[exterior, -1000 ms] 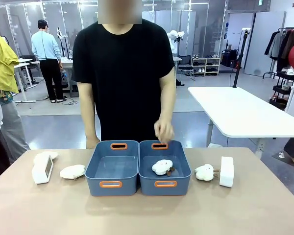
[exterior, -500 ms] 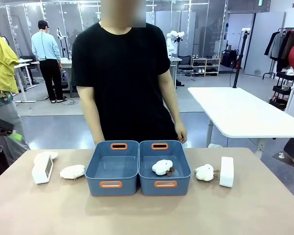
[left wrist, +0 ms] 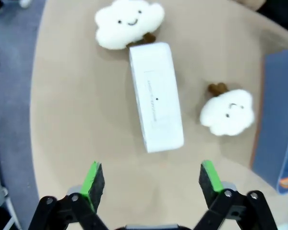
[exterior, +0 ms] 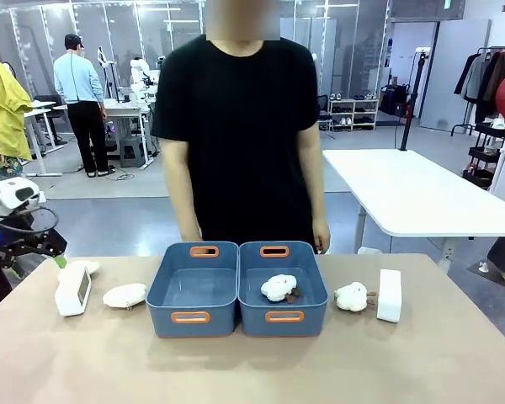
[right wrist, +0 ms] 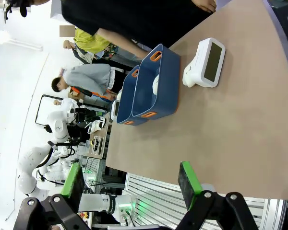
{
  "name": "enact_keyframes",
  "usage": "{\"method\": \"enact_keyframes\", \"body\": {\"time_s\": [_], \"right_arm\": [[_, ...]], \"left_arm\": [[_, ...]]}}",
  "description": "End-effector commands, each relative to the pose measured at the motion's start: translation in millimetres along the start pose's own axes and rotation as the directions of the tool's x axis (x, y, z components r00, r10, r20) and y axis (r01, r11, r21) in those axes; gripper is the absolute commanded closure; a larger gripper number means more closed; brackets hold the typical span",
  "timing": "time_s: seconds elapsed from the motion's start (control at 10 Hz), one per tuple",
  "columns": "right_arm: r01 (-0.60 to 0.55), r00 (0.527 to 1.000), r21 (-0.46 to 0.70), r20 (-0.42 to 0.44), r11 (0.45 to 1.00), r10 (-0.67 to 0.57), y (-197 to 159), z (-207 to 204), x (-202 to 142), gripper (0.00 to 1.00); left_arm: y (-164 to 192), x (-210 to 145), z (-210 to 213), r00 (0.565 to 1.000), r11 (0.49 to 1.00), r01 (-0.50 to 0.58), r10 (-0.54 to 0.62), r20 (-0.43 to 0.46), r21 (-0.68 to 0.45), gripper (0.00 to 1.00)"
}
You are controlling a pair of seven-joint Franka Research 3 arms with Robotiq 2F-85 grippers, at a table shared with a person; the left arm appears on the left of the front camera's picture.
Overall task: Sort the digital clocks into the basket.
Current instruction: Pick up the Digital clock from the table and place it into the empty Plastic storage basket.
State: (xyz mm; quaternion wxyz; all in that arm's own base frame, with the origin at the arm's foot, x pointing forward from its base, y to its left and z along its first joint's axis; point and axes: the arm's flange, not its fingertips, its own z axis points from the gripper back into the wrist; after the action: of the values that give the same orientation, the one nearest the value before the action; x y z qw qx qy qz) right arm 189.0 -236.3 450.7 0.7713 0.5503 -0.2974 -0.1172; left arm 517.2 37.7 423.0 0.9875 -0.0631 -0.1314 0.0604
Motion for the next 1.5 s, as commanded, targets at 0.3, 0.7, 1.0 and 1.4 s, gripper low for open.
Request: {"method": "enact_keyframes", "body": {"time_s": [0.3, 0.7, 1.0, 1.4], "right_arm": [[-0.01, 1.0, 0.01, 0.002, 1.0, 0.01, 1, 0, 0, 0.0], [-0.01, 1.0, 0.01, 0.002, 1.0, 0.01, 1, 0, 0, 0.0], [-0.01, 1.0, 0.01, 0.002, 1.0, 0.01, 1, 0, 0, 0.0], [-0.01, 1.0, 0.01, 0.002, 1.0, 0.01, 1, 0, 0, 0.0]], "left_arm": [[-27, 31, -61, 0.994, 0.993, -0.073, 0.08, -0.075, 0.091, 0.0], [-34, 33, -111, 0.988, 0.976, -0.131, 0.144, -0.062, 0.174, 0.0], [-31, 33, -120, 0.988, 0.962, -0.137, 0.149, -0.034, 0.236, 0.73], [-45, 31, -96, 0.995, 0.982, -0.087, 0.094, -0.036, 0.167, 0.98]]}}
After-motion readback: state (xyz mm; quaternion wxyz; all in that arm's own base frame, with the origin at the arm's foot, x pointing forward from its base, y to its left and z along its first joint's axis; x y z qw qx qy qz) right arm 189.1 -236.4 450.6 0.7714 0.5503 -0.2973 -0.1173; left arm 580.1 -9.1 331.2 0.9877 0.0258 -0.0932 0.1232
